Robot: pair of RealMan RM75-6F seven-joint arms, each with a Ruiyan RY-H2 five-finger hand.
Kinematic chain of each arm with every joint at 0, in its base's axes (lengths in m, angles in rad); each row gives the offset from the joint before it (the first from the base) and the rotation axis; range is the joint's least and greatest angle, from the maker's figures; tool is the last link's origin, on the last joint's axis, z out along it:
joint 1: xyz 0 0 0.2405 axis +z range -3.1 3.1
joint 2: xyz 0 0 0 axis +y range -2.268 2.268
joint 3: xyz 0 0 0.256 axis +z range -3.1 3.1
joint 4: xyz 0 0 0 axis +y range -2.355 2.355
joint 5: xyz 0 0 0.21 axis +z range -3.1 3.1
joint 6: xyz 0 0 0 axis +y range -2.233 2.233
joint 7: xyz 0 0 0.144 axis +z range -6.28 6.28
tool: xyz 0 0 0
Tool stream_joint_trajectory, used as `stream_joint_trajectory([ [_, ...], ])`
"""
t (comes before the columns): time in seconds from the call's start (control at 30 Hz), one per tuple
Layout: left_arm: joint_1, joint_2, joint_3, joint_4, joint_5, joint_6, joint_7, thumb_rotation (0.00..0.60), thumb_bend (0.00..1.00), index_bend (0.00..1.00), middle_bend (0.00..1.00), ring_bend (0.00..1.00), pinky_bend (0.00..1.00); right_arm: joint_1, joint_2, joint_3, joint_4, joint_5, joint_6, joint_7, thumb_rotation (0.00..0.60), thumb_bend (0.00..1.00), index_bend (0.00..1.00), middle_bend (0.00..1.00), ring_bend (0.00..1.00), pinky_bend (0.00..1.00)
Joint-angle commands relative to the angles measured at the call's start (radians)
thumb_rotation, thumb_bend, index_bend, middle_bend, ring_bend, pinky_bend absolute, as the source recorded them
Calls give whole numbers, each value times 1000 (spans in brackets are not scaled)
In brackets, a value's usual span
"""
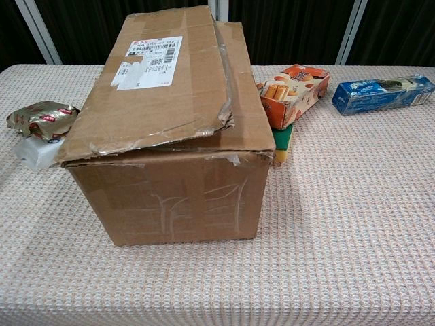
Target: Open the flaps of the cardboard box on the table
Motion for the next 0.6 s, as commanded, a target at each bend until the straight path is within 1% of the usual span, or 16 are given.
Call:
stream_joint_trajectory([
  [0.03,-1,-2,1,1,1,-2,-5,477,56,99,103,96,209,-1,2,-1,-1,-1,2,2,600,235,0,0,0,0],
  [0.33,-1,11,6,-18,17,6,-14,482,56,99,104,96,209,-10,1,-11,10,-2,4,18,600,235,0,0,0,0],
  [0.5,-16,22,-7,-30,37,16,-27,484,56,98,104,96,209,-9,-5,-15,22,8,-12,20,600,235,0,0,0,0],
  [0.6,-39,36,-15,-45,57,3,-41,486,56,99,104,96,209,-9,-3,-16,24,14,-20,21,600,235,0,0,0,0],
])
